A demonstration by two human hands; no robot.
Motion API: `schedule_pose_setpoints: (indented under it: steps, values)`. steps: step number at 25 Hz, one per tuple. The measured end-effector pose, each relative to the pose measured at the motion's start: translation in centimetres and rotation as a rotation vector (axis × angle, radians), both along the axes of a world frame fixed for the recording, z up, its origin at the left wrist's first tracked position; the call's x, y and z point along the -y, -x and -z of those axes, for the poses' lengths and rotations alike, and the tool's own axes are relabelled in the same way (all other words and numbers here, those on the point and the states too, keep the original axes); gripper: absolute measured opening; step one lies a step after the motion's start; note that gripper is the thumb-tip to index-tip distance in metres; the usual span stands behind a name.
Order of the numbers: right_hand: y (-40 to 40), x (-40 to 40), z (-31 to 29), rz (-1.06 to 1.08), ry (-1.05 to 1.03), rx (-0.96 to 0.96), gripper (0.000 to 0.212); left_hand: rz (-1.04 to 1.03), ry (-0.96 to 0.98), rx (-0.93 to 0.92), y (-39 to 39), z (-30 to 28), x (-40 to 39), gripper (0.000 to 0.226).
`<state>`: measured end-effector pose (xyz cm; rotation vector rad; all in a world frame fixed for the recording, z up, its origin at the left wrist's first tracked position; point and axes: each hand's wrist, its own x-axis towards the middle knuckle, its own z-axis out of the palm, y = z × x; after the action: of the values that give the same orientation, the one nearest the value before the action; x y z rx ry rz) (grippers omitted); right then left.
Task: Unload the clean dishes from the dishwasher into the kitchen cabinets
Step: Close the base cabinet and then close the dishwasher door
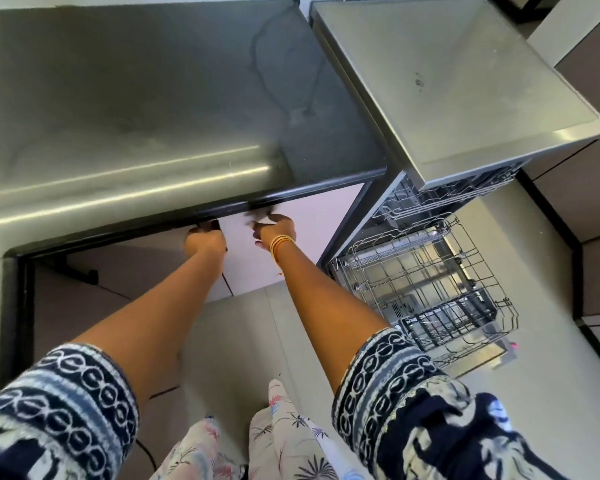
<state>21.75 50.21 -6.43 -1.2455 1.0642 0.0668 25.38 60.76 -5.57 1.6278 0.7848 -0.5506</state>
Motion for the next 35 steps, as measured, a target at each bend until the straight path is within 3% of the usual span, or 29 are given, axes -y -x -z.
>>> schedule_pose_setpoints:
  steps: [3,6,9,14,18,23,28,32,35]
  values:
    - [3.8,3.7,1.4,-0.267,0.250,-0.148,0.071,0.411,-0.228,-0.073,3.0,-0.6,3.0,0.040]
    - [8.9,8.3,2.7,-0.353,0.361,-0.234,0.074,0.722,-0.447,-0.071,5.6,0.1,6.6,0.064]
    - [14.5,13.1,3.8,-0.317,0.394,-0.314,0.068,1.098,-0.544,0.043,9.6,0.1,12.1,0.043]
    - [25.6,21.7,7.0,-0.187,0.330,-0.415,0.058,1.586,-0.472,0.212,19.3,3.4,24.1,0.040]
    - [34.6,27.4,12.5,-0.064,0.331,-0.513,0.052,1.759,-0.468,0.270,25.5,9.8,30.5,0.048]
    - [42.4,31.9,23.3,0.195,0.225,-0.610,0.052,1.907,-0.388,0.285,30.4,21.2,35.1,0.042]
    - [46.9,35.3,34.0,0.347,0.275,-0.746,0.064,1.977,-0.408,0.508,32.0,32.7,38.4,0.043]
    - [48.8,37.5,42.0,0.559,0.124,-0.606,0.079,2.036,-0.462,0.641,32.5,40.3,39.6,0.045]
    - [48.5,37.4,45.3,0.809,-0.072,-0.415,0.063,2.086,-0.548,0.691,32.4,43.2,39.3,0.048]
